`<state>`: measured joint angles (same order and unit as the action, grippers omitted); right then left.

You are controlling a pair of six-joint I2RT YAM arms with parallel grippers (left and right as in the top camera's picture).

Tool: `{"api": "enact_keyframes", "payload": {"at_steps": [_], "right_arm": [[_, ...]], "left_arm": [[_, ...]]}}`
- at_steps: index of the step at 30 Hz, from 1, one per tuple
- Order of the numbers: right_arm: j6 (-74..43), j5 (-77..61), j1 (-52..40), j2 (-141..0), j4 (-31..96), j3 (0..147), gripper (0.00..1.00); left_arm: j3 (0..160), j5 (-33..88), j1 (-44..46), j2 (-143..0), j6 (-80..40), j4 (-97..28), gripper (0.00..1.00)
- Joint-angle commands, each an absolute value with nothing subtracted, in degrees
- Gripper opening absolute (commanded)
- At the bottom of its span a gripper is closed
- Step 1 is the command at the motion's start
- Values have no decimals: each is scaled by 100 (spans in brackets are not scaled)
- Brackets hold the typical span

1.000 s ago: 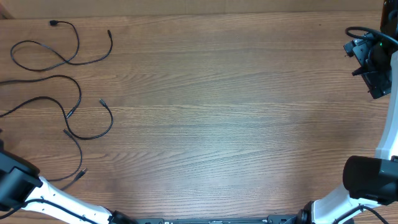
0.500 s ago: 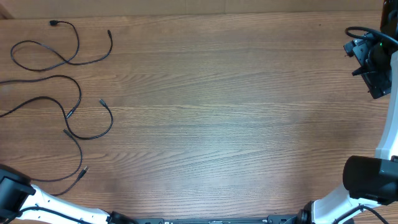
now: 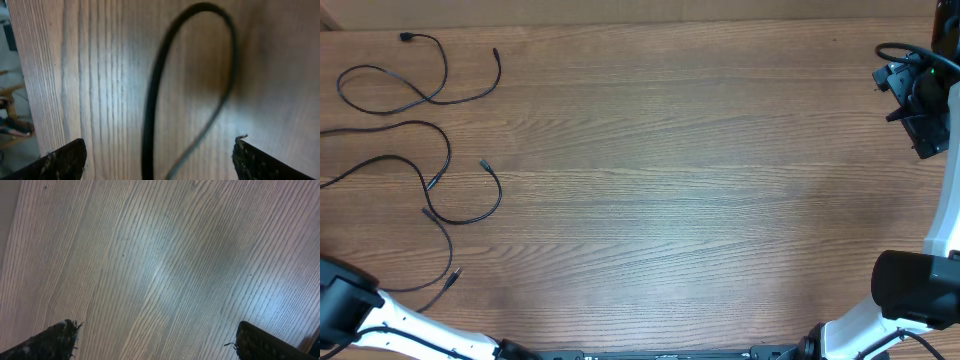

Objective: Untangle cables

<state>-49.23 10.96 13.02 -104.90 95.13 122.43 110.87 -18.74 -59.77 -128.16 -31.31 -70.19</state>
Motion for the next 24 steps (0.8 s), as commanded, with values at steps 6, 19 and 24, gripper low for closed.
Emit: {"api": "enact_keyframes", "payload": {"at_steps": [6, 19, 24], "right_arm": [[-4904, 1197, 1293, -10451, 9480, 12219, 100], [-4904, 1197, 1293, -10451, 9480, 12219, 100], [-4904, 1197, 1293, -10451, 9480, 12219, 100]], "left_arm": [[11085, -1815, -5468, -11242, -3030, -6702, 100], [11085, 4377, -4174, -9902, -2099, -7094, 100], [11083, 4755, -2899, -9902, -1035, -7832, 100]]}}
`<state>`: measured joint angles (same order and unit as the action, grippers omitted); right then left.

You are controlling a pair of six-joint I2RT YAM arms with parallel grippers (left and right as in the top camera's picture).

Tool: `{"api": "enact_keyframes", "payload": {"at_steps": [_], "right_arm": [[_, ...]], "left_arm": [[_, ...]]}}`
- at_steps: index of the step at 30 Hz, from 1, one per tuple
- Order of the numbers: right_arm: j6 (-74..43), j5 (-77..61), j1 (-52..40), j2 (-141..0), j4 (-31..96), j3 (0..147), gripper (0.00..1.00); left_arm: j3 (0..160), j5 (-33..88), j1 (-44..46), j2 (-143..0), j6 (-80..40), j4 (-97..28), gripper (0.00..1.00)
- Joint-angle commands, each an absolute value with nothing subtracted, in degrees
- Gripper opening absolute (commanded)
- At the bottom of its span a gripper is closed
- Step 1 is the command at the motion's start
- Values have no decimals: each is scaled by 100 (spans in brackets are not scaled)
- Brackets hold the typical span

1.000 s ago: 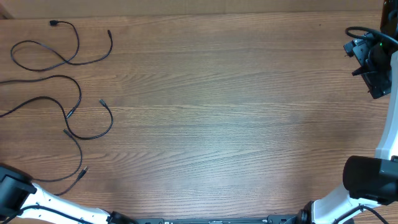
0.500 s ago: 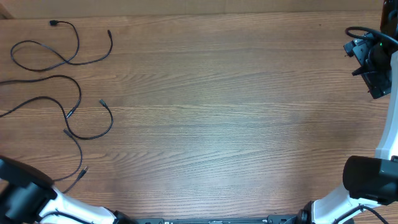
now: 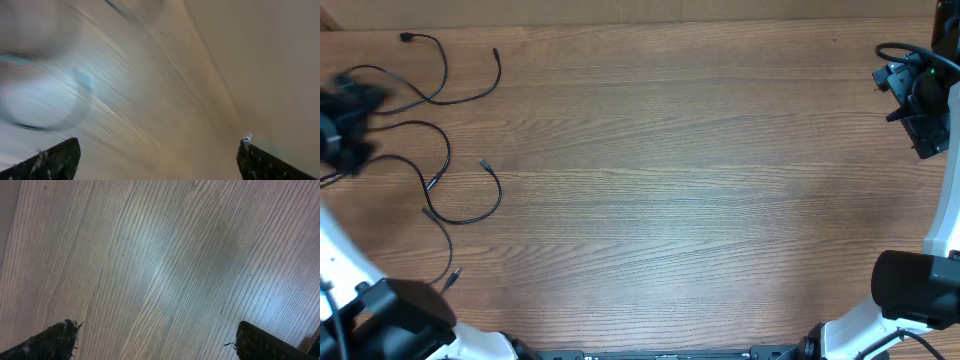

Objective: Untangle cables

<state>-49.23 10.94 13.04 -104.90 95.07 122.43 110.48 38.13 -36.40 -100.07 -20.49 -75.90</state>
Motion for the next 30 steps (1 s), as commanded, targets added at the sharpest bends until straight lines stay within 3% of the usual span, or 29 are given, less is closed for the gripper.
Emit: {"api": "enact_keyframes", "payload": {"at_steps": [1, 12, 16, 22, 30], "right_arm": [[-4904, 1197, 1293, -10451, 9480, 12219, 100], [-4904, 1197, 1293, -10451, 9480, 12219, 100], [-4904, 1197, 1293, -10451, 9480, 12219, 100], [-4904, 1197, 1293, -10451, 9480, 12219, 100], [-4904, 1197, 1293, -10451, 9480, 12219, 100]], "left_arm": [[11083, 4606, -2609, -9902, -888, -7944, 100], [11083, 2353, 504, -9907, -768, -8121, 100], [11083, 2161, 1262, -9909, -768, -8027, 100], [11083, 2161, 2110, -9909, -770, -7450, 100], [11083, 2034, 2434, -9909, -770, -7258, 100]]}}
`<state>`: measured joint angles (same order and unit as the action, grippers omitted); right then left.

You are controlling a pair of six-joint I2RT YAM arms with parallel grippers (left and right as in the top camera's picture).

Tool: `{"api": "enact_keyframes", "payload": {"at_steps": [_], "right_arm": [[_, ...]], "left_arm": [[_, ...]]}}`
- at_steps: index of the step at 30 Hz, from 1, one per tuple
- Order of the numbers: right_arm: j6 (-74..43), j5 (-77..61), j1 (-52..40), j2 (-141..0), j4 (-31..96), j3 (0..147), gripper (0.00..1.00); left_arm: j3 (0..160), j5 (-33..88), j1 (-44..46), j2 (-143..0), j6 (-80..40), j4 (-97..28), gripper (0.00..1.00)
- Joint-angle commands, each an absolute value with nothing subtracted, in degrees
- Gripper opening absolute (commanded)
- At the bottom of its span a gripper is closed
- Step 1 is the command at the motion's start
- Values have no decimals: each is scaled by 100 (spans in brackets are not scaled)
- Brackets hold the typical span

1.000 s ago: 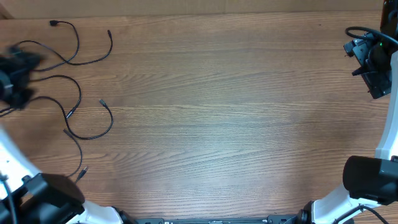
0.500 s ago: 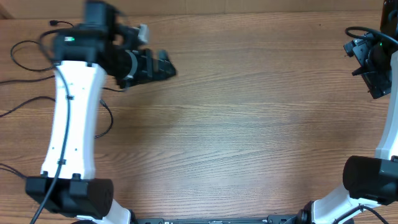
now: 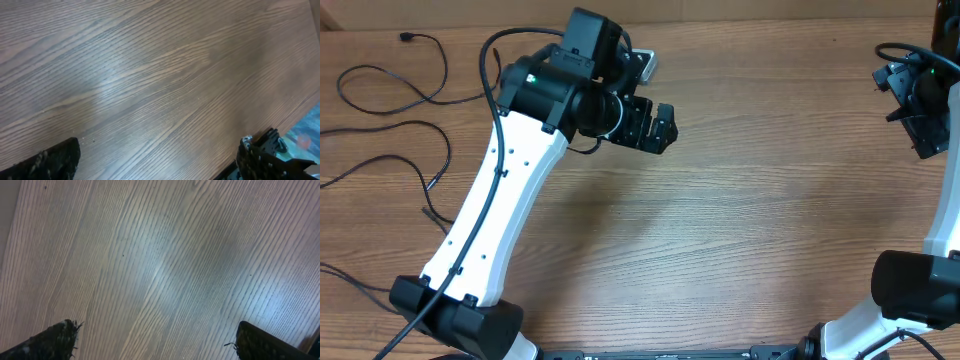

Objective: Untangle cables

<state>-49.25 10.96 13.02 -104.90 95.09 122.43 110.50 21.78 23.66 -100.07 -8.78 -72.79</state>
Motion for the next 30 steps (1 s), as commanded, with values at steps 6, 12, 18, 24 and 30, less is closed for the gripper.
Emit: {"api": "enact_keyframes", "payload": {"at_steps": [6, 12, 18, 24, 30], "right_arm": [[-4904, 1197, 1293, -10451, 9480, 12219, 100], [-4904, 1197, 1293, -10451, 9480, 12219, 100], [-4904, 1197, 1293, -10451, 9480, 12219, 100], [-4904, 1197, 1293, -10451, 9480, 12219, 100], [-4904, 1197, 1293, -10451, 9480, 12219, 100]], "left_arm": [[11083, 2036, 2440, -9909, -773, -7323, 100], [11080, 2036, 2440, -9909, -770, -7498, 100], [11080, 2036, 2440, -9909, -773, -7496, 100], [11080, 2036, 2440, -9909, -770, -7502, 100], [11076, 2036, 2440, -9909, -770, -7500, 100]]}}
